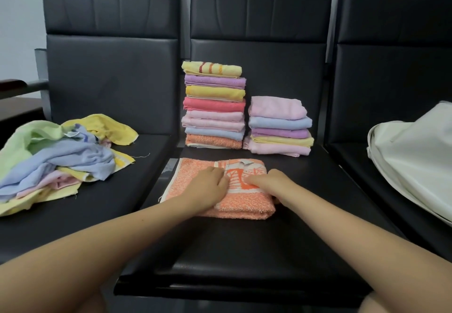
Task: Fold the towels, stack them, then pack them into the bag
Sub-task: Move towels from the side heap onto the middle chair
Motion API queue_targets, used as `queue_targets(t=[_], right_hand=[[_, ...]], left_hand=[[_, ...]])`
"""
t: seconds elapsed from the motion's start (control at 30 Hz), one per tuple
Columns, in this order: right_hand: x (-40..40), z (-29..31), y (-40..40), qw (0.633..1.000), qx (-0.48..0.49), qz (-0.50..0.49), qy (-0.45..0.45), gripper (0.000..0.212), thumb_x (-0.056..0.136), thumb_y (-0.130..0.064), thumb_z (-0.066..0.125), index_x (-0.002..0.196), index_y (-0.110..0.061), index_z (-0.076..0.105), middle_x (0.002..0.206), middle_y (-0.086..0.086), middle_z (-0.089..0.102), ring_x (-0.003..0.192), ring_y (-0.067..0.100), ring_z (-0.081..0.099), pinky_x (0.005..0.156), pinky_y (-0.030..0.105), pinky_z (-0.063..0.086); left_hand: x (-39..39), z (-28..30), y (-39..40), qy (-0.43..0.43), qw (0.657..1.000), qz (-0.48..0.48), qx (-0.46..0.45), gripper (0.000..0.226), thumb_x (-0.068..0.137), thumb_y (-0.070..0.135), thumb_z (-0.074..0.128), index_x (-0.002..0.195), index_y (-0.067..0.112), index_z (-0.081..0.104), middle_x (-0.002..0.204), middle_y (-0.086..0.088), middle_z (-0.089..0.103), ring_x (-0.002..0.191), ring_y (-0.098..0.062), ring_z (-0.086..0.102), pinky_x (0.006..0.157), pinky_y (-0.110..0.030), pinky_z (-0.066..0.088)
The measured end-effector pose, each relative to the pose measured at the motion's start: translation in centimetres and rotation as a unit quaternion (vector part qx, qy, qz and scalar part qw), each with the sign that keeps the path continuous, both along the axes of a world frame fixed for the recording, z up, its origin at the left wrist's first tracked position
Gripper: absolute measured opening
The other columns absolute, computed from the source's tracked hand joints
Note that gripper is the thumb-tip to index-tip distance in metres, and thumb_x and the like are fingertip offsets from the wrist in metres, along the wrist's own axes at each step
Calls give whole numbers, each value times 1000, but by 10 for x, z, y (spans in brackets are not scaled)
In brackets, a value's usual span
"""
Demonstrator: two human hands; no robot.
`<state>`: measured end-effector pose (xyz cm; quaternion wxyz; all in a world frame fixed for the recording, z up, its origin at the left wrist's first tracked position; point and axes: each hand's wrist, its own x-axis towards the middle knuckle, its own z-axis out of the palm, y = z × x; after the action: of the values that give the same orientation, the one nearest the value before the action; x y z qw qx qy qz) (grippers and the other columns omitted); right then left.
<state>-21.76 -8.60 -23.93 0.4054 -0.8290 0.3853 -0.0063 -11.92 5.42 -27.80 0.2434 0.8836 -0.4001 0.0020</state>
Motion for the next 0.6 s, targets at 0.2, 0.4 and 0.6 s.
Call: queue_targets(t=[0.2, 0.4, 0.6], right_hand=[[-10, 20, -8, 983, 163, -24, -78, 62, 82, -24, 74, 134, -9, 44, 116, 13, 60, 89, 21, 60, 66, 32, 48], [-11, 40, -5, 936, 263, 17, -232, 17, 93, -31, 62, 92, -14, 62, 100, 8, 68, 88, 17, 63, 82, 29, 52], [8, 24, 31, 957, 82, 177, -213, 23, 89, -32, 65, 111, -28, 73, 124, -4, 64, 120, 12, 54, 97, 26, 45]], left_hand=[[-8, 5, 1, 39, 996, -56, -56, 35, 103, 30, 38, 124, 10, 57, 123, -4, 61, 110, -18, 55, 99, -36, 42], [-10, 28, -11, 392, 884, 48, -249, 43, 103, 32, 34, 121, 4, 62, 105, -7, 66, 87, -16, 60, 84, -30, 49], [-6, 51, 10, 682, 643, 66, -343, 57, 94, 47, 39, 109, 0, 68, 107, -23, 68, 103, -35, 62, 81, -43, 48]])
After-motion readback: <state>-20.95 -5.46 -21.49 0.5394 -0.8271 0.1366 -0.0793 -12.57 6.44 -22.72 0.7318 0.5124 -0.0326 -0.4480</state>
